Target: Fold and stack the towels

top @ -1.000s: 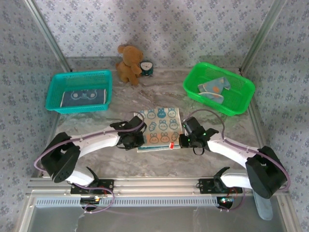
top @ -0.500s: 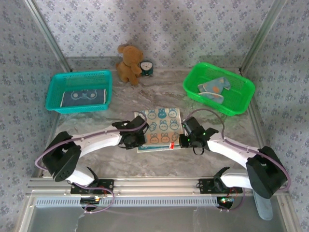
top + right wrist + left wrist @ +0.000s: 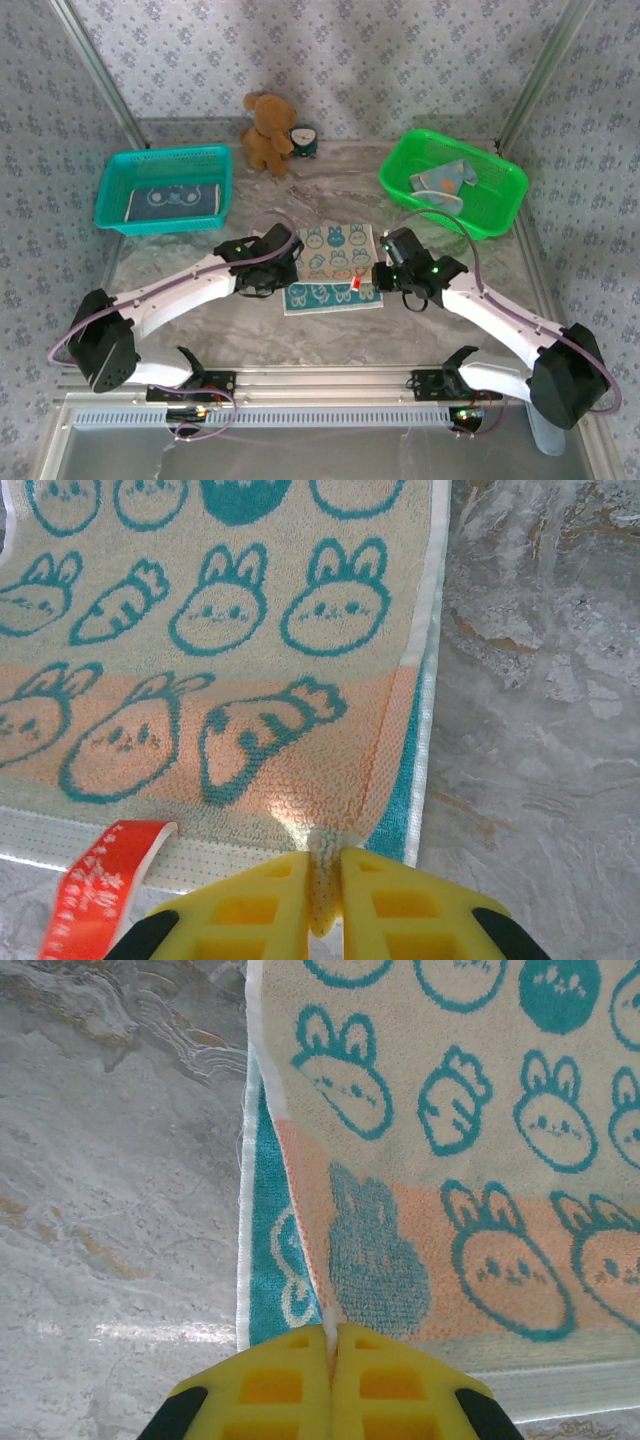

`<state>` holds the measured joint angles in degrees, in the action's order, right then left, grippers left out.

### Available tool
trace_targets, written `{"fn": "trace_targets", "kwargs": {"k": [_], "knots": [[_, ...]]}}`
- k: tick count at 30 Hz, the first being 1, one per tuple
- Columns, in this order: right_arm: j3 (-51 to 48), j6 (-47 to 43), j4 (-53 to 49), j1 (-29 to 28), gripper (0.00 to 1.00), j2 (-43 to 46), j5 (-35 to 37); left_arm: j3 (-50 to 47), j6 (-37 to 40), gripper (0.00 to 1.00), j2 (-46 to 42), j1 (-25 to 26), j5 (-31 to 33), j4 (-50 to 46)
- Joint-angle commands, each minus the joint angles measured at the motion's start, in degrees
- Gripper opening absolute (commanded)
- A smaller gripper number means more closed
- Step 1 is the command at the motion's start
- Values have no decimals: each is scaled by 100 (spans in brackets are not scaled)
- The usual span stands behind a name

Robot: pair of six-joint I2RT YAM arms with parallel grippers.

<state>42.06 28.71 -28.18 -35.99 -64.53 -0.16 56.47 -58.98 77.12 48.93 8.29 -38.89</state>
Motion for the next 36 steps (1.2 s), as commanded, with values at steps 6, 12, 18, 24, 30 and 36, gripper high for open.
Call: {"fn": "trace_targets", "kwargs": {"k": [6, 12, 18, 24, 30, 36], "knots": [[51, -60, -243, 70, 16, 96, 140, -67, -3, 0, -124, 25, -122, -33], [-258, 8, 109, 36, 16, -67, 129, -399, -84, 0, 109, 53, -487, 448], [-616, 143, 268, -79, 16, -95, 147, -595, -193, 0, 408, 203, -615, 663], [-947, 314, 381, -209, 17, -59, 142, -822, -345, 0, 461, 327, -658, 769], [-1147, 404, 300, -267, 46, 13, 165, -1038, -500, 25, 473, 486, -782, 907], [-826, 310, 156, -266, 46, 32, 229, -811, -335, 51, 288, 472, -578, 568]]}}
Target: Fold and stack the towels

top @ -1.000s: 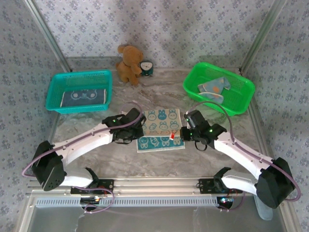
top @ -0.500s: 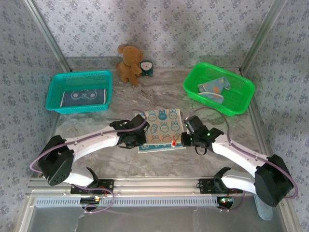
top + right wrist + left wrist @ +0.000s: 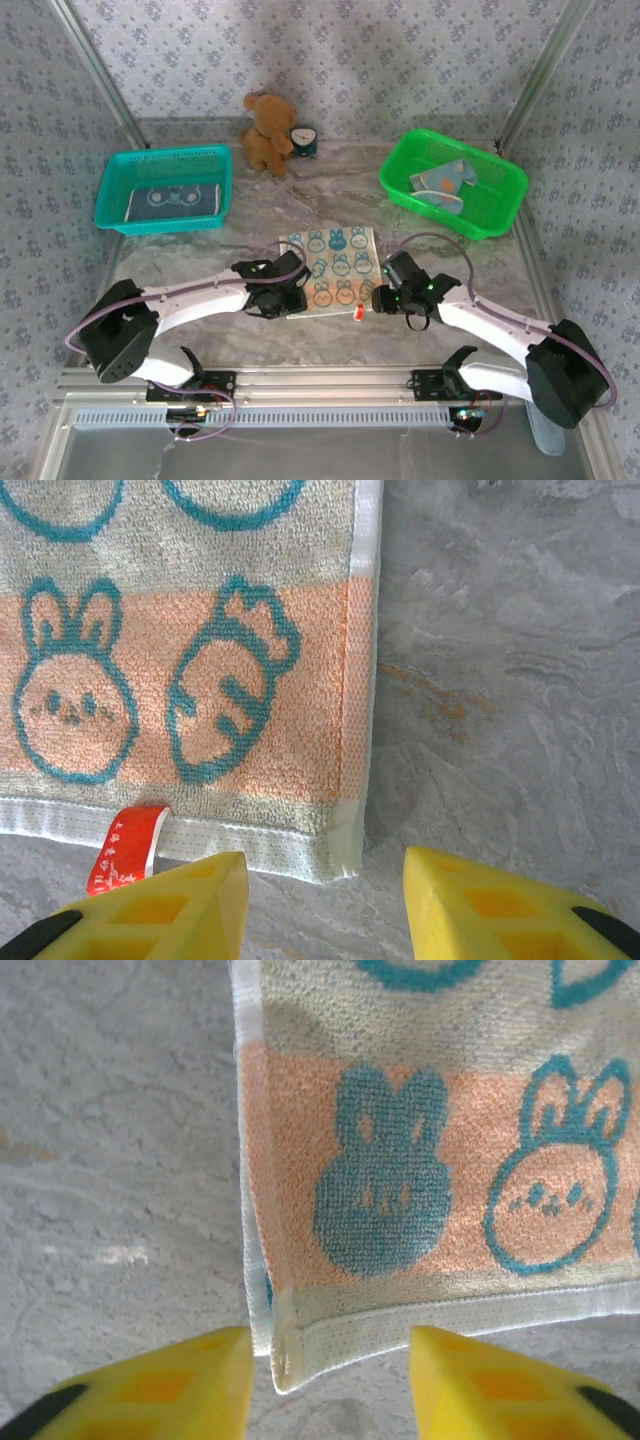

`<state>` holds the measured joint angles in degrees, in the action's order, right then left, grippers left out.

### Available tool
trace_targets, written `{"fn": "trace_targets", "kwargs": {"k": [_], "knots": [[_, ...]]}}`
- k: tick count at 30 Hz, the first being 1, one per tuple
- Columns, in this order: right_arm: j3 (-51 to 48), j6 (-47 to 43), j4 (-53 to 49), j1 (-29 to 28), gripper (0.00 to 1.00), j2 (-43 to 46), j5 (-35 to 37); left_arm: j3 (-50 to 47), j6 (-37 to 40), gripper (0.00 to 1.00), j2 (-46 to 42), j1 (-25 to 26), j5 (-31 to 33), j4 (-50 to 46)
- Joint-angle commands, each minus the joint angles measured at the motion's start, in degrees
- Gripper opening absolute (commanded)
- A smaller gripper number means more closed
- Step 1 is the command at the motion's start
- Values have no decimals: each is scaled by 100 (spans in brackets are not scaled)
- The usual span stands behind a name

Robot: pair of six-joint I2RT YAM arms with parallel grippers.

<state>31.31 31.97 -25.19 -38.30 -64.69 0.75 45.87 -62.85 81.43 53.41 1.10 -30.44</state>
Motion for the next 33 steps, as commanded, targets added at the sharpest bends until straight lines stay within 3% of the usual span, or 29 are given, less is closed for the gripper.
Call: {"fn": "trace_targets", "kwargs": {"k": [1, 8, 13, 19, 33], "knots": [[352, -75, -139, -30, 46, -11, 131, 343, 127, 50, -137, -15, 171, -347], [1006, -446, -17, 21, 46, -719, -13, 1007, 744, 48, 79, -595, 198, -735], [1385, -725, 241, 135, 32, -1316, -254, 1187, 817, 24, 518, -858, -146, -233], [1504, -741, 487, 192, 29, -1890, -317, 939, 556, 8, 1145, -857, -530, 235], [1561, -408, 596, -22, 29, -2171, -207, 485, 961, 5, 1440, -1092, -271, -446]]}}
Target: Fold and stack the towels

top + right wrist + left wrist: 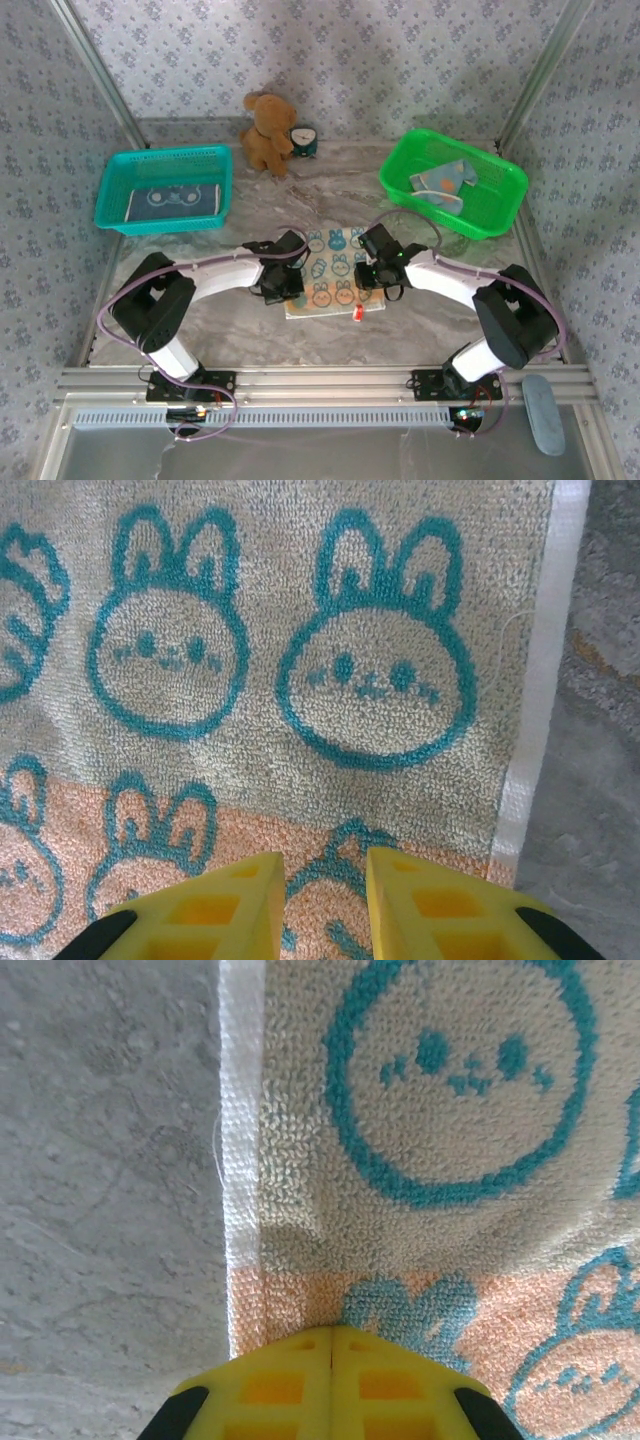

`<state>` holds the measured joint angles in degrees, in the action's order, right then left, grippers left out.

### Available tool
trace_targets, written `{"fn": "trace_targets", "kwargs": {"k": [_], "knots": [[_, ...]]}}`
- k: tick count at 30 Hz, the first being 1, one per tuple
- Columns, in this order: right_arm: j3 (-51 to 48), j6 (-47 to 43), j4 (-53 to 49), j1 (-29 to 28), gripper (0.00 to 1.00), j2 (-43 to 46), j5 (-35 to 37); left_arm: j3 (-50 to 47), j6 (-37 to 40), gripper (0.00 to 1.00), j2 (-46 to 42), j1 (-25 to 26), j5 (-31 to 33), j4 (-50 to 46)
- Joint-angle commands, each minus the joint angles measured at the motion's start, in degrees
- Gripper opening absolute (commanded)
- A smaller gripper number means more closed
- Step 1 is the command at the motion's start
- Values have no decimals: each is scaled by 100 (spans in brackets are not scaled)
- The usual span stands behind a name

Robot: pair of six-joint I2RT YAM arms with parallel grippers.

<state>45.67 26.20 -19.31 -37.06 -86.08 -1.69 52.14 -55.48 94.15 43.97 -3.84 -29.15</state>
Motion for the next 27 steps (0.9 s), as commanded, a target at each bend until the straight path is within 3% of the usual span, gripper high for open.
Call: {"fn": "trace_targets", "kwargs": {"k": [1, 9, 13, 16, 22, 27], "knots": [[144, 227, -10, -227, 29, -10, 92, -159, 306, 5, 132, -220, 221, -615], [644, 332, -305, -240, 31, 5, 91, 542, 973, 13, -251, -521, 95, -912], [1084, 91, -383, 54, 30, -268, 27, 1147, 1256, 9, -51, -907, 10, -865], [1501, -106, -494, 298, 22, -605, 24, 1610, 1486, 0, 264, -1224, 13, -809], [2162, -346, -572, 697, 6, -1285, -52, 2470, 1867, 0, 1119, -1709, 75, -685], [2588, -507, -591, 901, 4, -1803, -146, 2891, 1995, 0, 1732, -1848, 21, -680]]}}
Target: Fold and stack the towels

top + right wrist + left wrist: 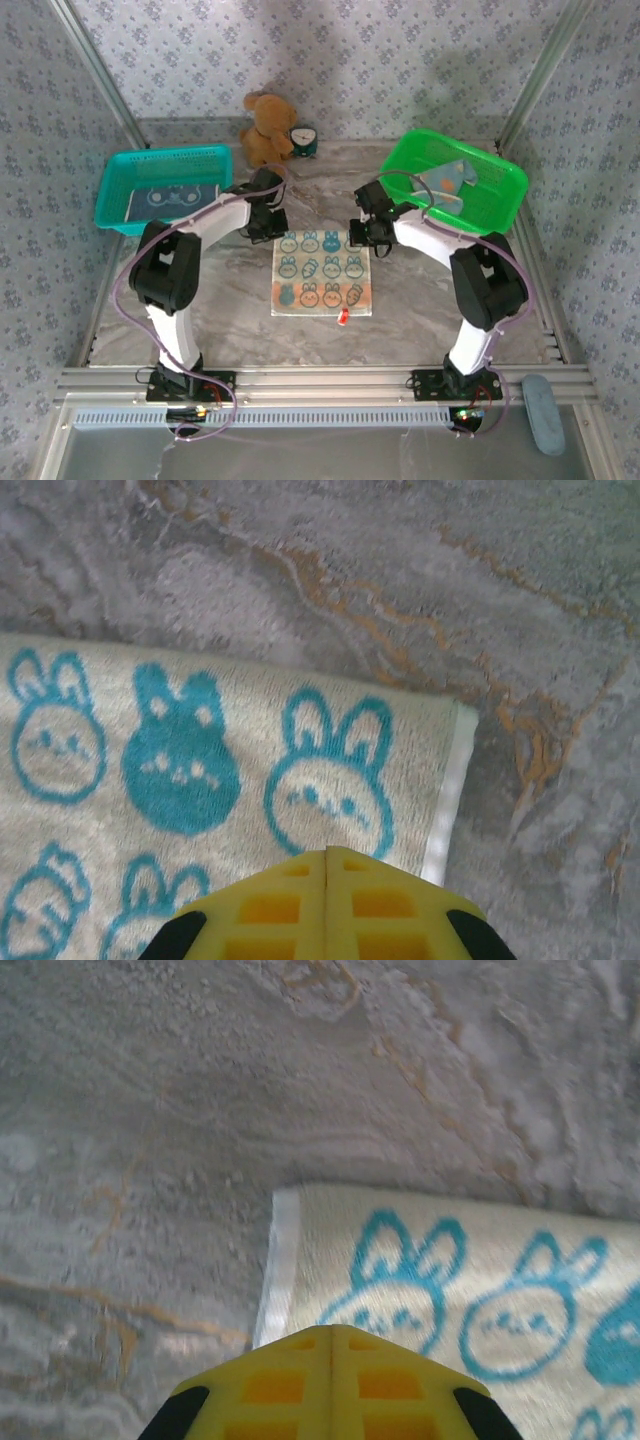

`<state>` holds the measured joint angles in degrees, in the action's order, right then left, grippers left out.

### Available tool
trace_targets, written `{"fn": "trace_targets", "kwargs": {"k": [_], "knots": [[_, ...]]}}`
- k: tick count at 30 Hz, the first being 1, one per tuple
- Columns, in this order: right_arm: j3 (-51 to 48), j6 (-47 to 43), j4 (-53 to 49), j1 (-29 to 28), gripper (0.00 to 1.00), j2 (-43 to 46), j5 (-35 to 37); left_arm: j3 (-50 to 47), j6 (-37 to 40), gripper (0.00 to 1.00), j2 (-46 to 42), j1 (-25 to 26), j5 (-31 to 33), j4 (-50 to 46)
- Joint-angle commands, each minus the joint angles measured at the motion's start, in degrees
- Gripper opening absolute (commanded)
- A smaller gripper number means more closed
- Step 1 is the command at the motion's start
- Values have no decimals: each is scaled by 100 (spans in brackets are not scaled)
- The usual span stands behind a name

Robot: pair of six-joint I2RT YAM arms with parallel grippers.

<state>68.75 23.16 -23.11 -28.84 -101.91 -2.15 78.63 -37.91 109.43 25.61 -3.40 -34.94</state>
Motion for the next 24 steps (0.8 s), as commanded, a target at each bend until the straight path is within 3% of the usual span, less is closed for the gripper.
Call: {"fn": "trace_targets", "kwargs": {"k": [1, 14, 24], "knots": [[341, -232, -217, 126, 4, -328, -133, 289, 249, 0, 304, -21, -29, -101], [665, -580, -177, 537, 5, -1299, -319, 180, 267, 0, 791, -192, 94, -30], [822, -609, -196, 566, 15, -804, -470, 571, 353, 2, 425, -222, -164, -332]]}}
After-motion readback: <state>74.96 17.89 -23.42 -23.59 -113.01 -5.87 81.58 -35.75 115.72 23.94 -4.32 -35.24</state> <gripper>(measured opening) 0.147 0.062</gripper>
